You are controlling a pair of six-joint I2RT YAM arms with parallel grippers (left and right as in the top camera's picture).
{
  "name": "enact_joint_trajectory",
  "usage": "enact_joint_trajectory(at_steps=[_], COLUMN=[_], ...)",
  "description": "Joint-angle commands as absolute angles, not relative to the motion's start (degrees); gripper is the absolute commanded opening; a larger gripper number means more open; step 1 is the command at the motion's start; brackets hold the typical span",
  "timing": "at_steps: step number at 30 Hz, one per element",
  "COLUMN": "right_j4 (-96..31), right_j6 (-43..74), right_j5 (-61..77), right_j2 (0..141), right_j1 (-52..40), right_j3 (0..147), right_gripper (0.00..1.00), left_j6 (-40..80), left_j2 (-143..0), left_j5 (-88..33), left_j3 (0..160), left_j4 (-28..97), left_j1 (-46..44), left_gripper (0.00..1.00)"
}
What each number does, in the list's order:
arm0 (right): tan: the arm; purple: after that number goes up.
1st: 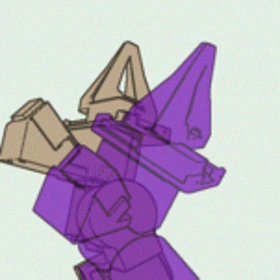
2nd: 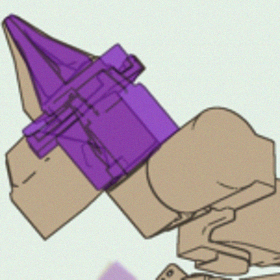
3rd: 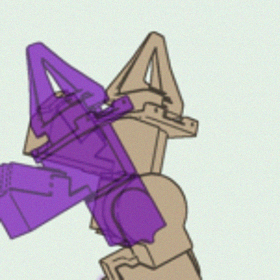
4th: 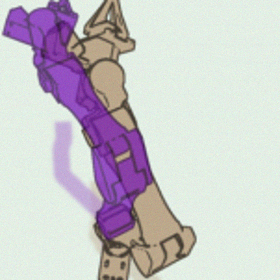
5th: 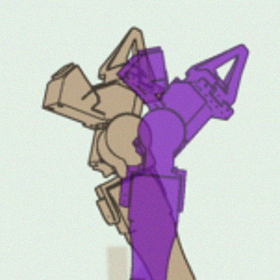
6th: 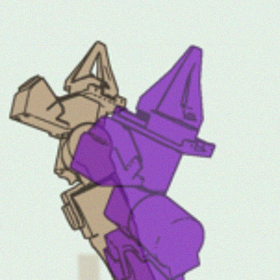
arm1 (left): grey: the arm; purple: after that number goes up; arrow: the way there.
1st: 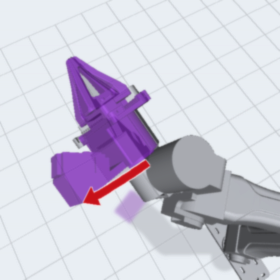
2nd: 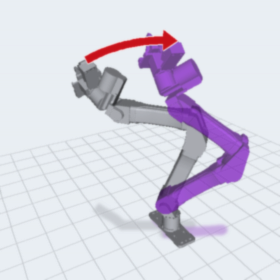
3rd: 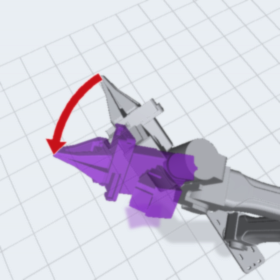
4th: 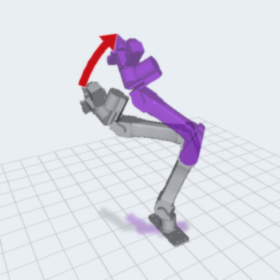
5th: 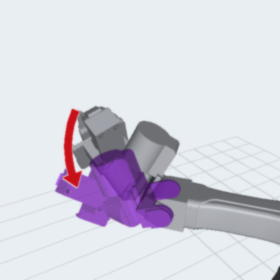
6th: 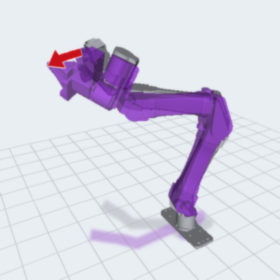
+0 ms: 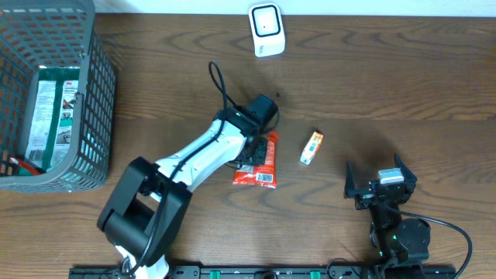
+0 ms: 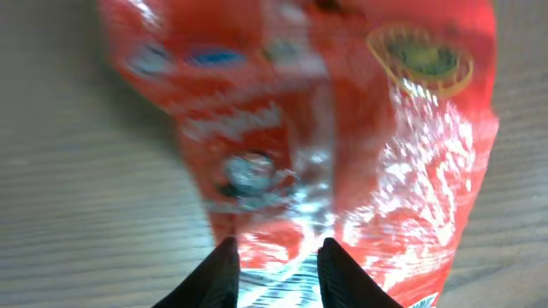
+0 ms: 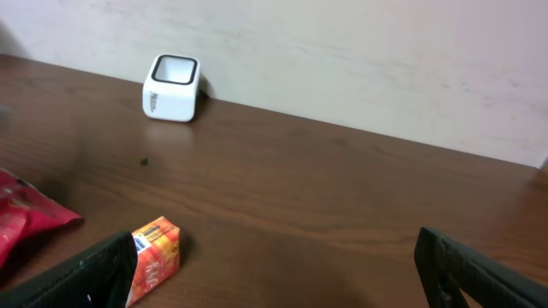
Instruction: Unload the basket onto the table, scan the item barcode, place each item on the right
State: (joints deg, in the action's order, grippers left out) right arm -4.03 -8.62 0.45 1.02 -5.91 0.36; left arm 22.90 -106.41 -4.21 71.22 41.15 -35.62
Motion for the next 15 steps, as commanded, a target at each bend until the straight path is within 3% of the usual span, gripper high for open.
enact_joint_trajectory(at_steps=[1, 15], right_j4=[-4.29, -4.29], right_j6=[-9.28, -9.28], right_j5=[0.71, 0.71], right_j2=[0.75, 0.75], right_j1=[-6.09, -6.09], right_j3=[0.32, 0.32], right_gripper=[0.99, 0.99], left_j6=[22.79, 23.97], left_j2=[-103.15, -104.53], left_j5=[-0.03, 0.71], left_j3=[72.84, 66.81], left_j4=[41.54, 36.75], left_j1=[-33.15, -29.65], left_gripper=[0.33, 0.33])
